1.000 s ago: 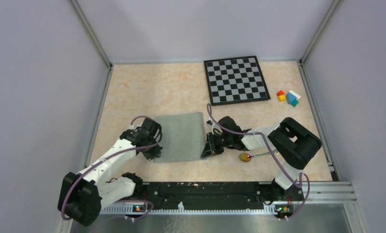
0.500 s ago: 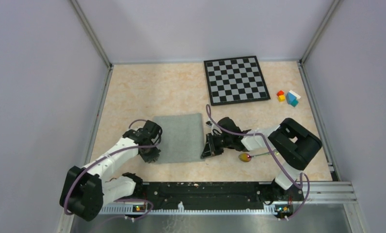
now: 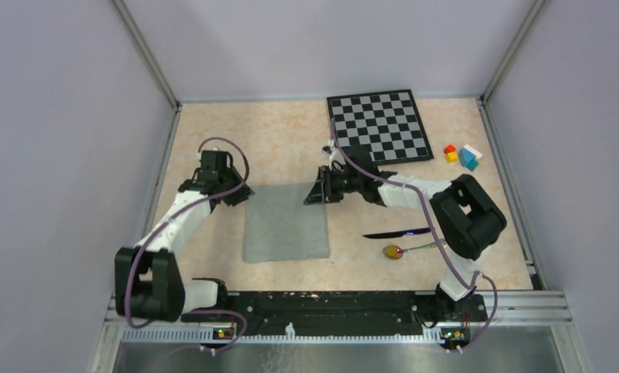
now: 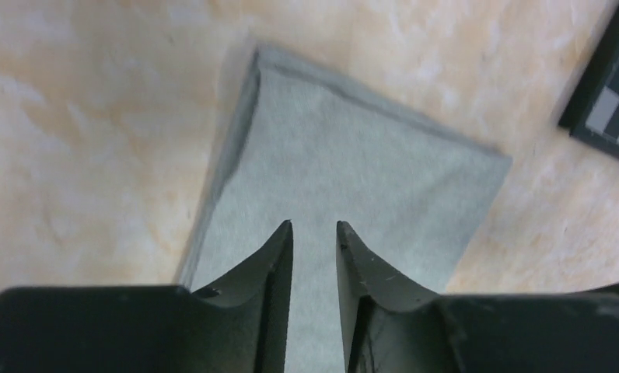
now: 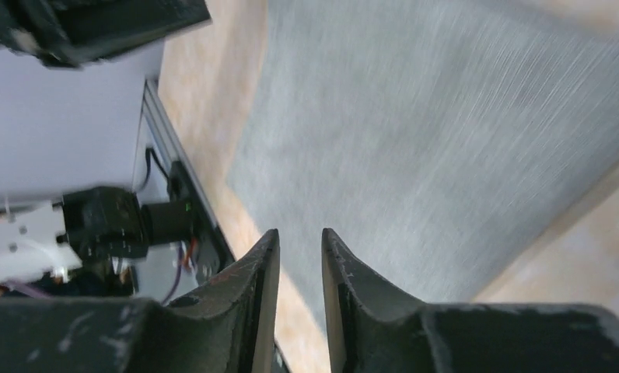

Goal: Fold the napkin into a case and place the utensils inside
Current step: Smooth out the square-folded napkin at the center of the board.

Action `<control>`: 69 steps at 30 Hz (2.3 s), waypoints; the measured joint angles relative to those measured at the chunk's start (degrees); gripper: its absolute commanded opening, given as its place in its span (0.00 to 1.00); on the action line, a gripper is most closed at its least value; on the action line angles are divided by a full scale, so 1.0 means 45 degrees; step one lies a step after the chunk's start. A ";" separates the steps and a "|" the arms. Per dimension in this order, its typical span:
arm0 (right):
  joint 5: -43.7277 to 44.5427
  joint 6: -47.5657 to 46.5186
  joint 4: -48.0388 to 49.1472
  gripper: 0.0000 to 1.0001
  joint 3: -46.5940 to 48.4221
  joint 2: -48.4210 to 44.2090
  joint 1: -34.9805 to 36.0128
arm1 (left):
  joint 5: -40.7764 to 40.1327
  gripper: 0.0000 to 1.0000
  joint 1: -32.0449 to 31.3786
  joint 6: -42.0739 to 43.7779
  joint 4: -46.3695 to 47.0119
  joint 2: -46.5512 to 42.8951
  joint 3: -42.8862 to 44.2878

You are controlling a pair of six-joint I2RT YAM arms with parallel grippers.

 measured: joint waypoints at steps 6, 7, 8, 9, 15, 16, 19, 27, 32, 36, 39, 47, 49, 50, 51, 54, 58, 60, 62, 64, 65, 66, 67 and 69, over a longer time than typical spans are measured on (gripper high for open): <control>-0.0189 0.0160 0.0359 0.09 0.2788 0.2837 -0.0811 | 0.2569 0.06 0.1875 0.1297 0.1831 0.4085 0.1307; -0.0219 0.0204 0.0345 0.09 0.3079 0.3259 -0.0865 | 0.2832 0.06 0.1914 0.1413 0.2021 0.4522 0.1491; -0.0228 0.0243 0.0316 0.09 0.3303 0.3633 -0.0903 | 0.3041 0.06 0.1923 0.1525 0.2166 0.4906 0.1656; -0.0223 0.0248 0.0282 0.09 0.3473 0.3910 -0.0952 | 0.3181 0.05 0.1938 0.1588 0.2302 0.5236 0.1768; -0.0107 -0.0126 0.0039 0.09 0.3730 0.4930 -0.1404 | 0.3002 0.00 0.2501 0.2011 0.2429 0.6416 0.1851; -0.0107 -0.0194 -0.0010 0.09 0.3730 0.5085 -0.1564 | 0.2914 0.00 0.2754 0.2089 0.2419 0.6625 0.1855; -0.0398 -0.0413 -0.0063 0.10 0.3861 0.5221 -0.1953 | 0.3410 0.00 0.3181 0.2161 0.2312 0.7038 0.2166; -0.0505 -0.0539 -0.0418 0.14 0.4138 0.5129 -0.2171 | 0.3478 0.01 0.3211 0.2608 0.2307 0.7223 0.2438; -0.0831 0.0180 -0.0087 0.14 0.4862 0.5197 -0.2118 | 0.3478 0.00 0.3274 0.2705 0.2278 0.7291 0.2540; -0.0865 0.0544 0.0651 0.14 0.5464 0.5799 -0.2137 | 0.3526 0.00 0.3274 0.2705 0.2239 0.7373 0.2613; -0.0699 0.0573 0.0631 0.13 0.5464 0.6445 -0.2195 | 0.3536 0.00 0.3283 0.2705 0.2186 0.7417 0.2667; -0.0675 -0.0253 -0.0092 0.15 0.5693 0.6450 -0.2385 | 0.3478 0.00 0.3279 0.2793 0.2040 0.7456 0.2769; -0.0170 -0.0835 -0.1035 0.15 0.5960 0.6212 -0.2429 | 0.3444 0.01 0.3274 0.2832 0.1996 0.7456 0.2798; 0.0160 -0.1161 -0.1603 0.16 0.6154 0.6071 -0.2472 | 0.3366 0.04 0.3269 0.2875 0.1948 0.7456 0.2837; 0.0452 -0.1433 -0.2055 0.16 0.6280 0.5897 -0.2535 | 0.3288 0.11 0.3269 0.2914 0.1904 0.7456 0.2871; 0.0811 -0.1783 -0.2953 0.19 0.6275 0.5144 -0.2637 | 0.3099 0.38 0.3283 0.3201 0.1661 0.7446 0.3041; 0.0597 -0.1656 -0.2914 0.21 0.5513 0.3546 -0.2409 | 0.3546 0.43 0.3211 0.3555 0.1457 0.7237 0.3152; 0.0267 -0.1496 -0.2506 0.21 0.4954 0.2890 -0.2050 | 0.3730 0.41 0.3084 0.3604 0.1307 0.7023 0.3152; -0.0097 -0.1214 -0.1855 0.21 0.4274 0.2492 -0.1637 | 0.3988 0.34 0.2856 0.3599 0.1248 0.6703 0.3152; -0.0466 -0.0821 -0.1064 0.19 0.3463 0.2375 -0.1277 | 0.4337 0.28 0.2390 0.3458 0.1370 0.6329 0.3152; -0.0602 -0.0646 -0.0845 0.17 0.3109 0.2385 -0.1146 | 0.4541 0.26 0.2064 0.3327 0.1540 0.6178 0.3152; -0.0758 -0.0481 -0.0675 0.16 0.2749 0.2433 -0.1044 | 0.4794 0.24 0.1695 0.3162 0.1841 0.6091 0.3143; -0.0850 -0.0345 -0.0563 0.15 0.2472 0.2477 -0.1005 | 0.5003 0.22 0.1365 0.3021 0.2118 0.6081 0.3143; -0.0947 -0.0160 -0.0355 0.13 0.2098 0.2637 -0.1005 | 0.5464 0.19 0.0636 0.2667 0.2749 0.6237 0.3147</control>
